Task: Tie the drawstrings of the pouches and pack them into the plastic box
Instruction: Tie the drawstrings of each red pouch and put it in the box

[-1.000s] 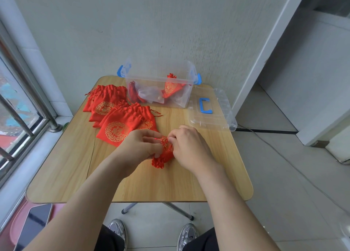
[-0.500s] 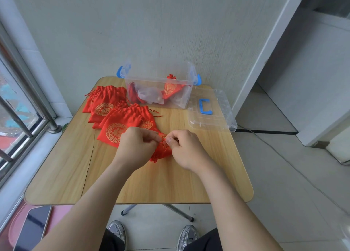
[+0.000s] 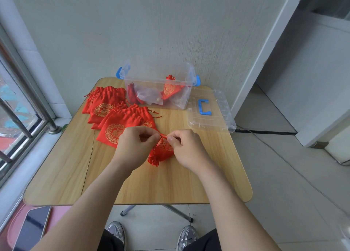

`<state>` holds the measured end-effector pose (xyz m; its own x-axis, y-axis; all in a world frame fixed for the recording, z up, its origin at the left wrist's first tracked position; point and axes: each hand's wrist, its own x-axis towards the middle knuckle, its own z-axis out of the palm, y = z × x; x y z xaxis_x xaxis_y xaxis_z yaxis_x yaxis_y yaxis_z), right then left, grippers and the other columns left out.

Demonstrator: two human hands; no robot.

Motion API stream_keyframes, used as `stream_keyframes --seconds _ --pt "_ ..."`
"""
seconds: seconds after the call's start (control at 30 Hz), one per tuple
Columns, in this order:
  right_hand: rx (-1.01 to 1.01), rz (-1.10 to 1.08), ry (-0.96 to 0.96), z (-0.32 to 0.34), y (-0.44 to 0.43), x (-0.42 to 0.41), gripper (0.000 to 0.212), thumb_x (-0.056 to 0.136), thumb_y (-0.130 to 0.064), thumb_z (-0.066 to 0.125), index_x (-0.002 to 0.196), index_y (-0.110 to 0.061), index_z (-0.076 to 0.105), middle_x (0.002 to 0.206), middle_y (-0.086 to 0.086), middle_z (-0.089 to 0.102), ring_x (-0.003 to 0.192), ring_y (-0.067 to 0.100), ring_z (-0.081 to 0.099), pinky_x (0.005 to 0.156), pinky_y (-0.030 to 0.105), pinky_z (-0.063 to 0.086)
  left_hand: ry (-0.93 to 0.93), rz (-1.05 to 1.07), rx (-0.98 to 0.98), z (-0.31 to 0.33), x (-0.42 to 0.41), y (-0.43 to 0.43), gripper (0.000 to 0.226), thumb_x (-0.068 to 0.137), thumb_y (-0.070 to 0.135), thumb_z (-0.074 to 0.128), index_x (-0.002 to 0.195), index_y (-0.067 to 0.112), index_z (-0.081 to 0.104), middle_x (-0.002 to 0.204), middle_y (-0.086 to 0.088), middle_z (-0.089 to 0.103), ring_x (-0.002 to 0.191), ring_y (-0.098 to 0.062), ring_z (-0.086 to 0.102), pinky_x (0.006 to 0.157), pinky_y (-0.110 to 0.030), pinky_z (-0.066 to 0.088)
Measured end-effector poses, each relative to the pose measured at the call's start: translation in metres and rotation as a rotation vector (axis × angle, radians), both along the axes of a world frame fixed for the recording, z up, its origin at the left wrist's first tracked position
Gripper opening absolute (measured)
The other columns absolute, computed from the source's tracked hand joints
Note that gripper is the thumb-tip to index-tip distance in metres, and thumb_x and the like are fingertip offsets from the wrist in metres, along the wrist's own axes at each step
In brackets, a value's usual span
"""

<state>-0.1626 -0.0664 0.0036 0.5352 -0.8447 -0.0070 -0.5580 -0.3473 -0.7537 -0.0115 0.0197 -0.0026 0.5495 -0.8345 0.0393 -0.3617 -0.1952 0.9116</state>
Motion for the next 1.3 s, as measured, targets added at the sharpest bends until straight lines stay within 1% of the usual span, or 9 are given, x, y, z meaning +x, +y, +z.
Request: stream_keyframes --seconds 0.17,0.27,0.4,0.53,0.7,0.83,0.93,1.1,1.3 --pt "-0.028 -0.067 0.130 -0.002 -0.003 -0.006 0.019 0.099 -0.008 0.060 0.093 -0.003 0.078 0.090 0.011 0.076 0.082 0.031 0.068 0.060 0.030 0.048 0.259 0.177 -0.040 -0.004 0.004 -0.004 0.010 0.104 0.010 0.060 0.100 0.007 0.069 0.089 -0.011 0.078 0.077 -0.018 0.079 0.078 -0.042 0.067" --pt "-0.017 -0.112 0.209 0.000 -0.002 -0.007 0.024 0.096 -0.010 0.057 0.084 -0.016 0.078 0.098 0.001 0.075 0.083 0.024 0.070 0.068 0.029 0.058 0.426 0.240 -0.033 0.000 0.004 -0.004 0.011 0.109 0.005 0.051 0.104 0.001 0.060 0.096 -0.021 0.075 0.075 -0.023 0.078 0.069 -0.038 0.066" --pt "-0.008 -0.084 0.368 0.003 0.004 -0.008 0.020 0.097 -0.015 0.056 0.103 -0.020 0.074 0.107 0.004 0.070 0.092 0.027 0.070 0.084 0.042 0.063 0.552 0.305 0.021 -0.001 0.008 -0.004 0.020 0.112 0.007 0.042 0.112 -0.007 0.058 0.099 -0.026 0.073 0.072 -0.030 0.079 0.058 -0.036 0.065" --pt "-0.054 -0.133 0.496 0.008 0.007 -0.009 0.020 0.099 -0.021 0.061 0.118 -0.019 0.068 0.105 0.004 0.067 0.089 0.028 0.066 0.074 0.034 0.056 0.584 0.335 0.074 0.002 0.010 -0.003 0.013 0.113 0.008 0.039 0.114 0.002 0.051 0.099 -0.020 0.071 0.073 -0.033 0.078 0.060 -0.041 0.066" --pt "-0.069 -0.152 0.626 0.011 0.010 -0.011 0.020 0.102 -0.018 0.057 0.122 -0.015 0.061 0.117 0.009 0.066 0.100 0.033 0.062 0.076 0.036 0.044 0.116 0.198 0.303 -0.006 0.014 -0.002 0.019 0.097 0.002 0.043 0.089 0.004 0.060 0.087 -0.018 0.075 0.065 -0.035 0.074 0.067 -0.053 0.066" --pt "-0.046 -0.104 0.639 0.006 0.010 -0.011 0.029 0.098 -0.021 0.053 0.125 -0.017 0.062 0.127 0.009 0.065 0.122 0.036 0.057 0.102 0.046 0.041 -0.414 0.075 0.381 -0.016 0.014 0.003 0.032 0.092 0.006 0.049 0.120 0.013 0.064 0.116 -0.008 0.061 0.112 -0.037 0.058 0.093 -0.046 0.050" --pt "-0.020 -0.070 0.586 0.004 0.009 -0.010 0.035 0.088 -0.022 0.057 0.122 -0.024 0.066 0.125 0.002 0.066 0.123 0.032 0.055 0.103 0.048 0.038 -0.653 -0.074 0.361 -0.018 0.014 0.003 0.050 0.088 0.005 0.057 0.131 0.031 0.064 0.127 -0.004 0.049 0.117 -0.035 0.043 0.099 -0.043 0.040" --pt "-0.050 -0.021 0.533 -0.001 0.010 -0.009 0.035 0.088 -0.025 0.064 0.122 -0.032 0.067 0.127 -0.004 0.064 0.125 0.027 0.055 0.101 0.047 0.038 -0.640 -0.275 0.240 -0.022 0.016 0.001 0.021 0.086 0.028 0.078 0.100 0.044 0.071 0.106 0.014 0.056 0.107 -0.019 0.055 0.097 -0.047 0.049" --pt "-0.096 0.042 0.446 -0.006 0.010 -0.004 0.018 0.097 -0.024 0.067 0.113 -0.032 0.071 0.109 -0.004 0.071 0.113 0.022 0.064 0.103 0.043 0.049 -0.640 -0.346 0.247 -0.022 0.011 -0.002 0.011 0.093 0.024 0.078 0.095 0.034 0.077 0.096 0.015 0.072 0.095 -0.010 0.068 0.087 -0.038 0.057"
